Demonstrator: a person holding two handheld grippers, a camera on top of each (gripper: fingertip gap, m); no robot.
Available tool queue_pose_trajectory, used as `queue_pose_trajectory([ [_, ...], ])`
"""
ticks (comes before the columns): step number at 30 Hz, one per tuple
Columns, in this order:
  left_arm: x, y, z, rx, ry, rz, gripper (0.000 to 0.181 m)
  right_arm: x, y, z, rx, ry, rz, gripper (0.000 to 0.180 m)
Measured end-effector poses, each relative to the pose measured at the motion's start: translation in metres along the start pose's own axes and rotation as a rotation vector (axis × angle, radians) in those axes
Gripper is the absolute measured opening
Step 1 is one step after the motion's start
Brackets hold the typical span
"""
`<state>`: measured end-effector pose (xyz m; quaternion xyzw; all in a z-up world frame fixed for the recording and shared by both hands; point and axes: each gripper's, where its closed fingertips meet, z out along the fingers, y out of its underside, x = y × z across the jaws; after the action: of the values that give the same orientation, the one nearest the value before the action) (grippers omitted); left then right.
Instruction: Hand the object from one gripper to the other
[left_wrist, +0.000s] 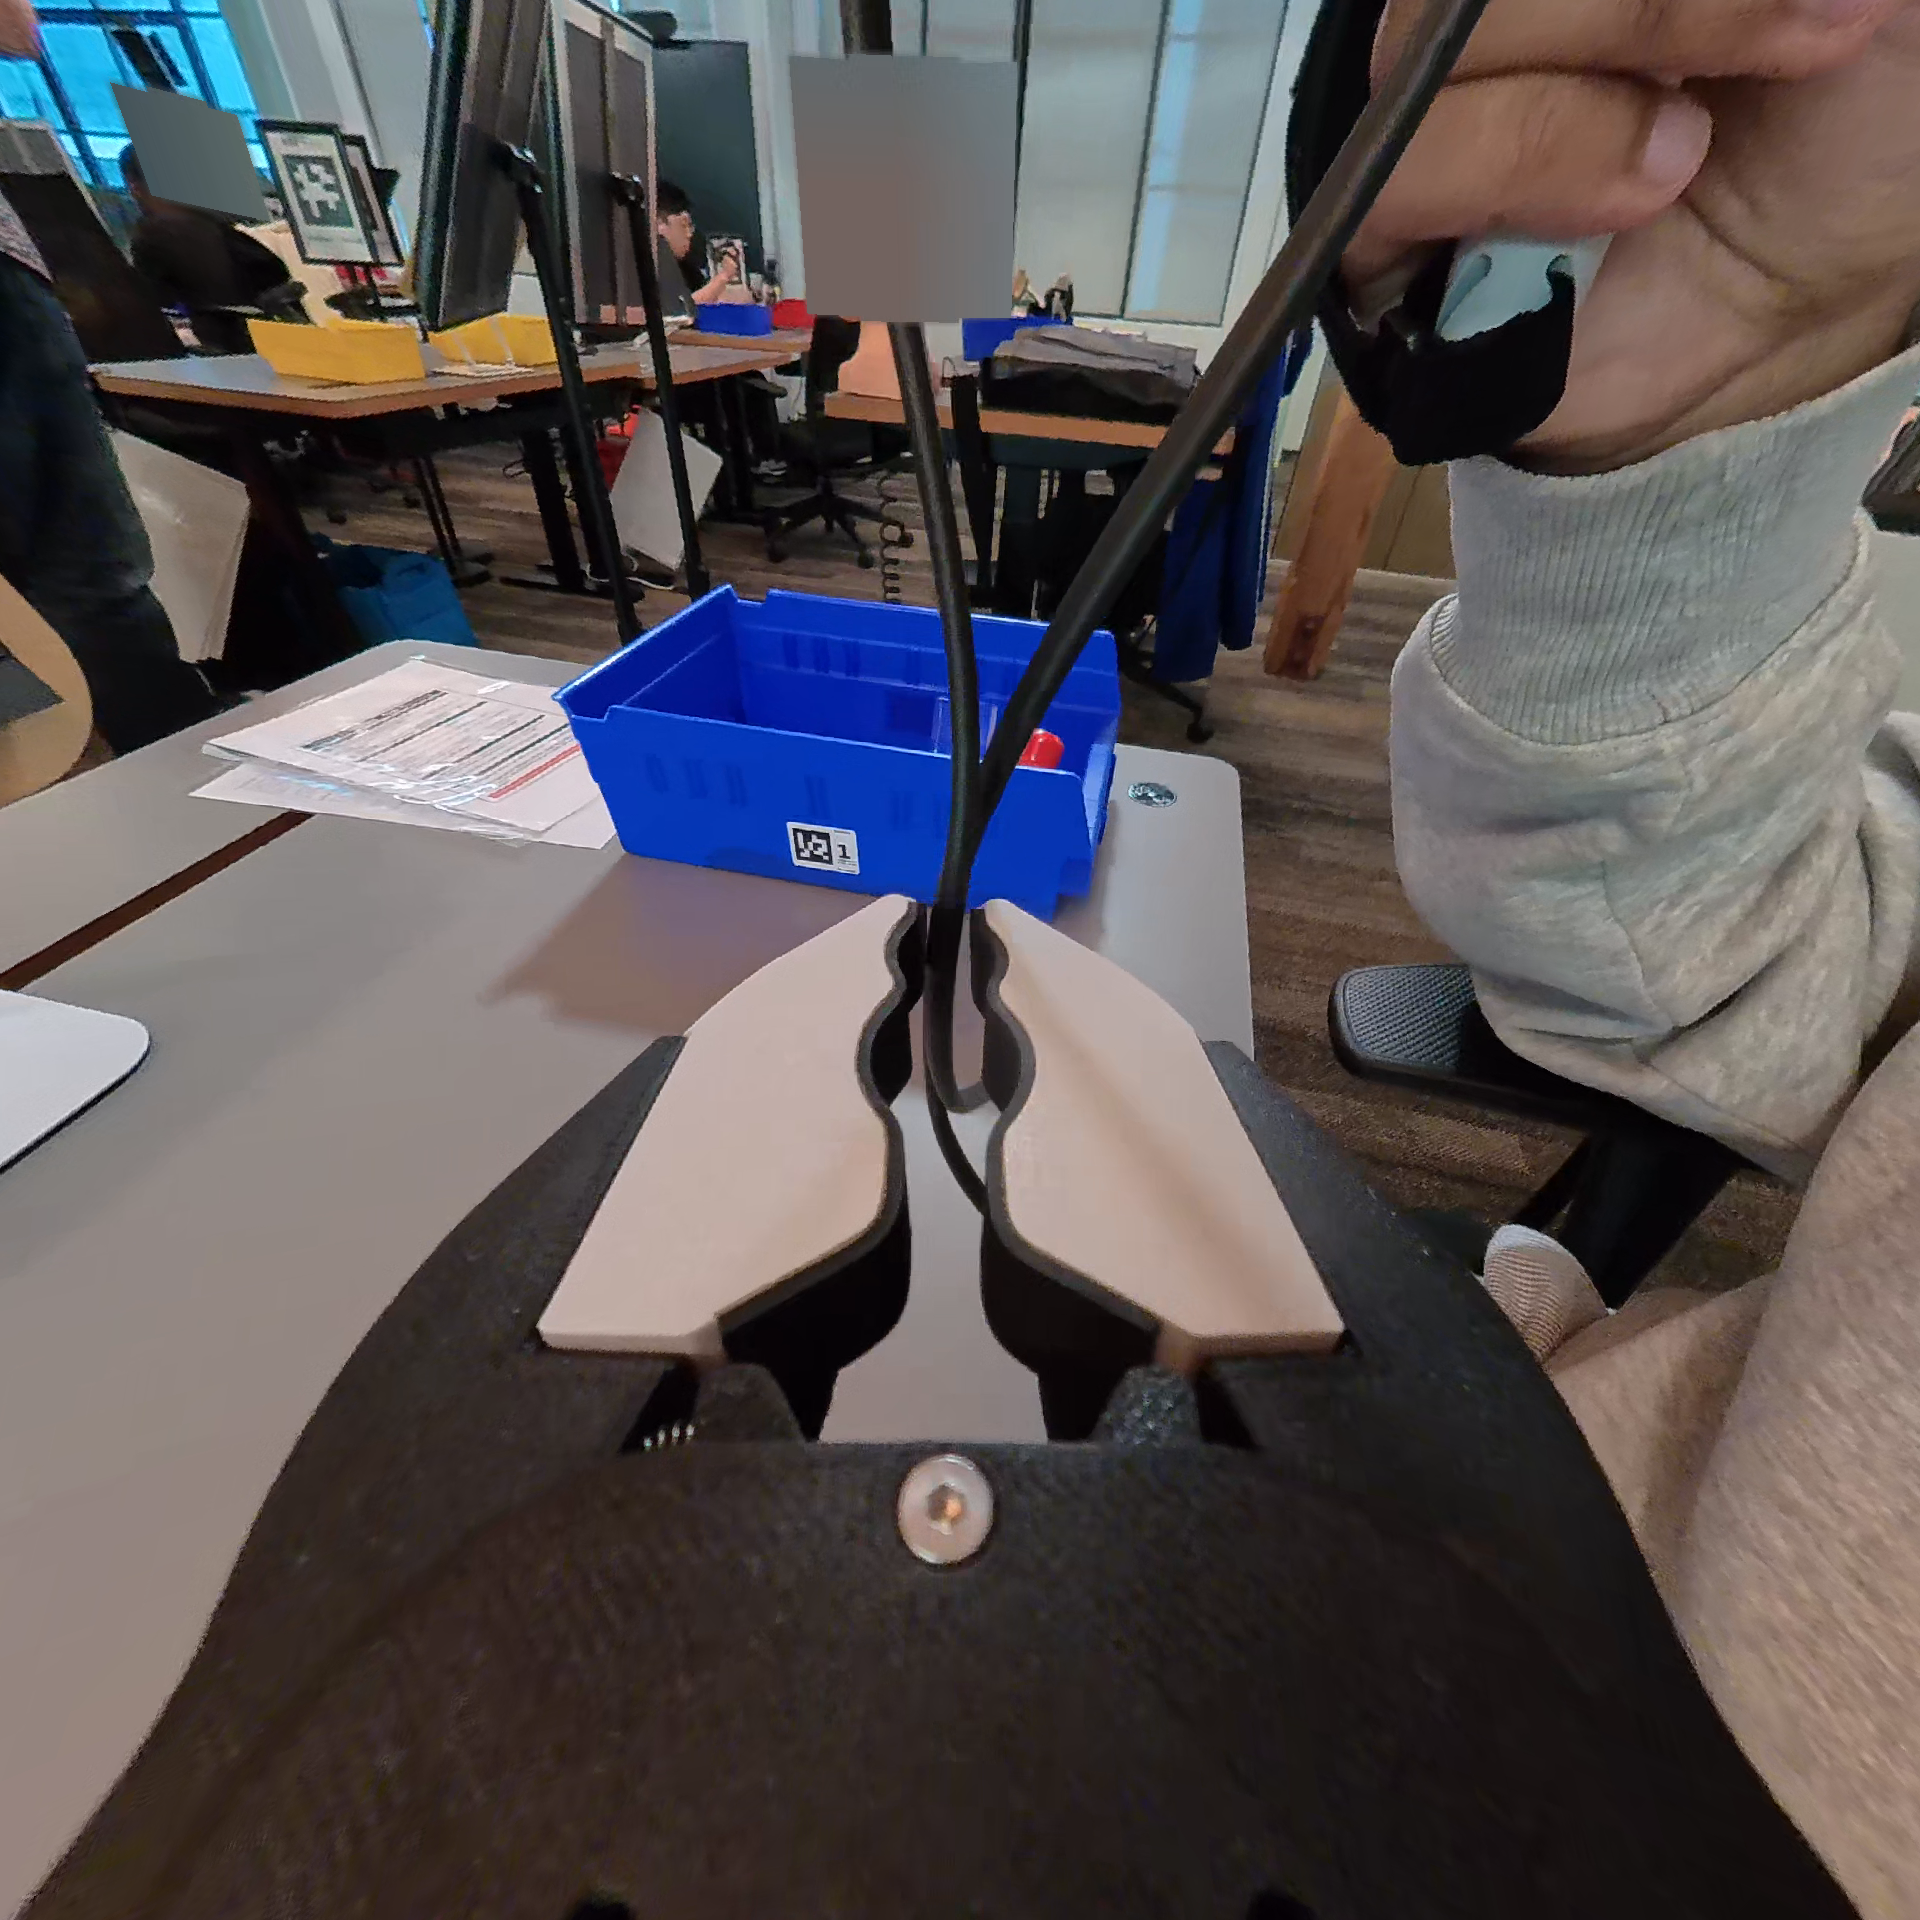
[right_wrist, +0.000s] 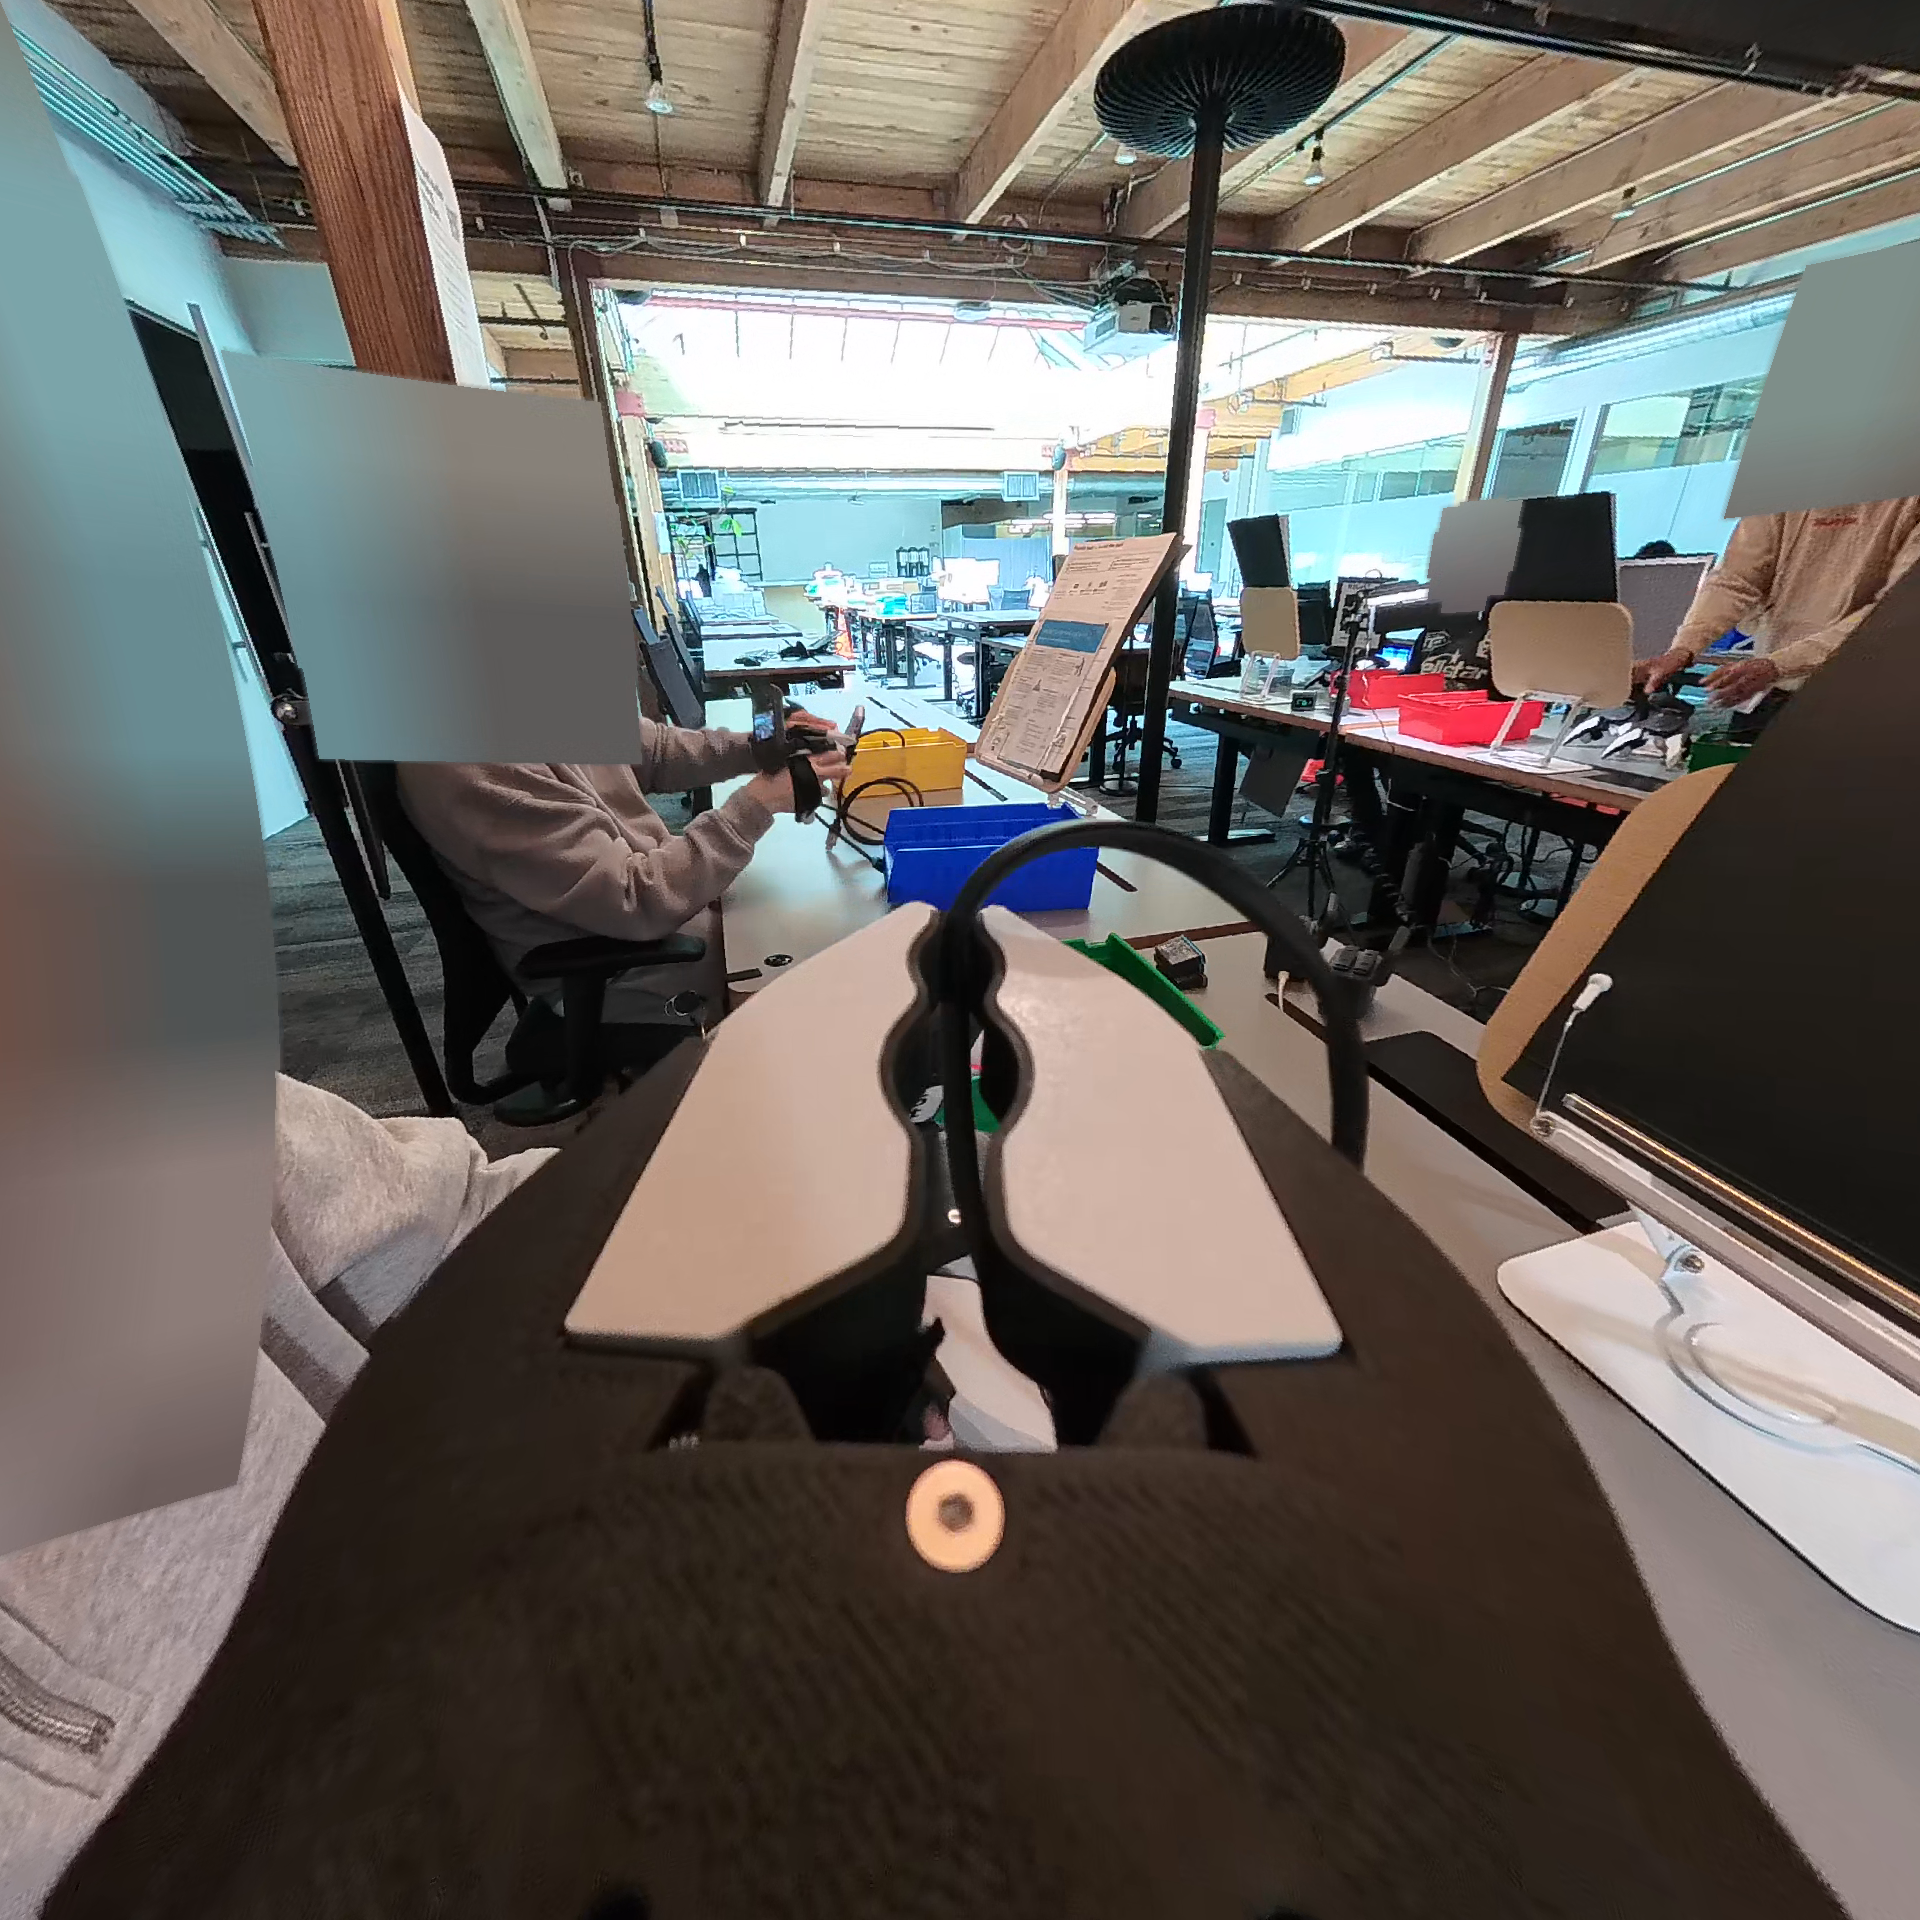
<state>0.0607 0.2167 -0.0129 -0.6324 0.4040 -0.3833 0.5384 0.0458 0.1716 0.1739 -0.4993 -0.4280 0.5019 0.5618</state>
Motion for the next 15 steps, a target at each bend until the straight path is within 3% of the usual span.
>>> queue_pose_trajectory([
  [4,-0.001,0.001,0.0,-0.003,-0.004,0.002,0.012,-0.003,0.0,0.0,0.006,-0.016,0.012,0.005],
  [8,-0.005,0.002,0.003,0.0,-0.049,0.011,0.031,-0.005,0.001,0.003,-0.002,-0.015,0.003,0.005],
  [12,-0.011,0.005,0.005,-0.017,-0.157,0.053,0.032,0.0,0.0,0.008,0.017,0.027,0.001,0.004],
  [15,-0.01,0.008,0.011,-0.027,-0.202,0.061,0.052,0.004,-0.004,0.008,0.056,0.076,0.006,0.004],
])
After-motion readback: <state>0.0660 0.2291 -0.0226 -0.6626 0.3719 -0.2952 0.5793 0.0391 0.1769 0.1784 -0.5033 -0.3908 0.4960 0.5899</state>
